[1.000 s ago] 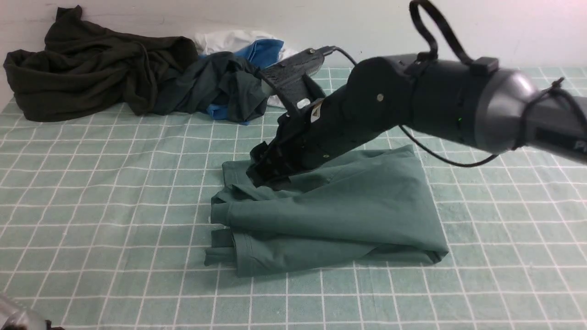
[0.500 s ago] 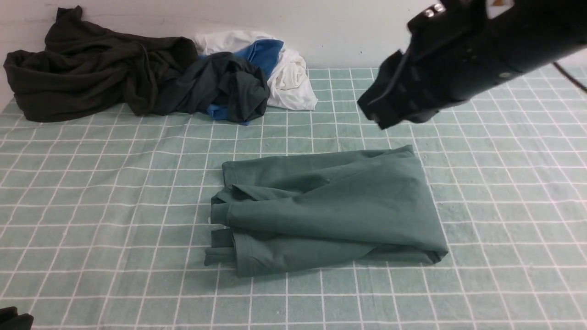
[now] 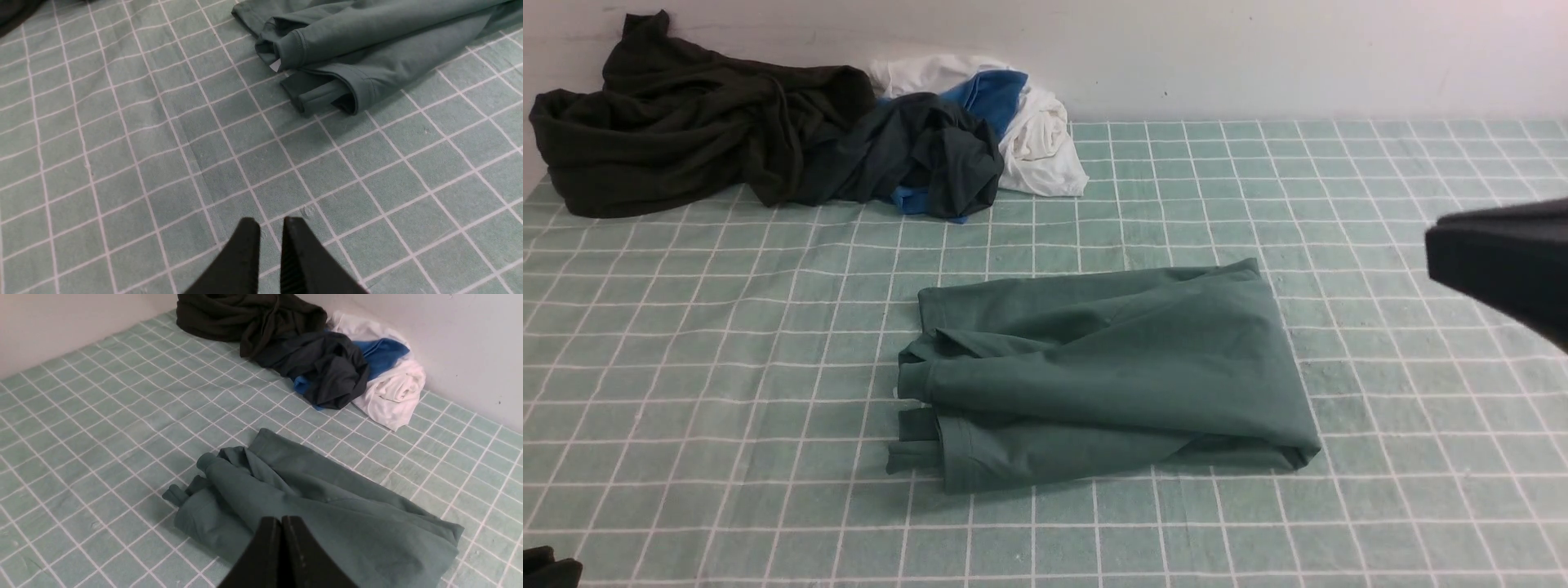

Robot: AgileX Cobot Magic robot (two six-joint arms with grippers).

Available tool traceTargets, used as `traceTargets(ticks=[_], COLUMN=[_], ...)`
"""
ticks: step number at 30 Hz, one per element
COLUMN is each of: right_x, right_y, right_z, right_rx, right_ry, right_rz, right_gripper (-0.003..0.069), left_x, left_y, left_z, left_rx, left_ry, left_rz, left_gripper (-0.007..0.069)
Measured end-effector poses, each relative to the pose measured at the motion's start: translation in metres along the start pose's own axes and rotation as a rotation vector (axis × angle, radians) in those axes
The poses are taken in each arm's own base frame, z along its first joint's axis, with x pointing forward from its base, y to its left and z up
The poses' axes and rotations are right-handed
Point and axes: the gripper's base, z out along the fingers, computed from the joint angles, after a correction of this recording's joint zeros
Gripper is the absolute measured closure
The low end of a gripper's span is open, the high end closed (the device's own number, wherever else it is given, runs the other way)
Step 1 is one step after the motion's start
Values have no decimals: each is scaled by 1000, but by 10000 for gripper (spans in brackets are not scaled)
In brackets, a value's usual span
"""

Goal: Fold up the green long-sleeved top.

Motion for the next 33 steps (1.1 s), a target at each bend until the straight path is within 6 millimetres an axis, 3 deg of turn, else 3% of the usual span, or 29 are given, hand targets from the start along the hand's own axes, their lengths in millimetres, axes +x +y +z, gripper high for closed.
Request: traceTargets(ticks=[6,14,23,29,30,31,33], right_x=[22,32,35,76,96,95,131], right_y=[3,3,0,-9,-13,-13,-20], right_z=[-13,-14,-6,-11,-12,-15,-18], right_rx=[-18,-18,23,140,193,193,316], right_ry=[42,142,8,-234,-282,-302,-367], right_rz=[15,-1,-25,18,53,56,117], right_gripper=[671,671,672,672,672,672,672], left_x=[0,0,0,0,0,0,0], left_y=[0,0,0,0,0,0,0], left_z=[0,0,0,0,0,0,0], left_rx=[-1,-1,-1,-2,-2,-2,-2], left_ry=[0,0,0,0,0,0,0], left_rz=[1,1,1,1,1,1,1], left_gripper=[552,552,552,552,552,552,552])
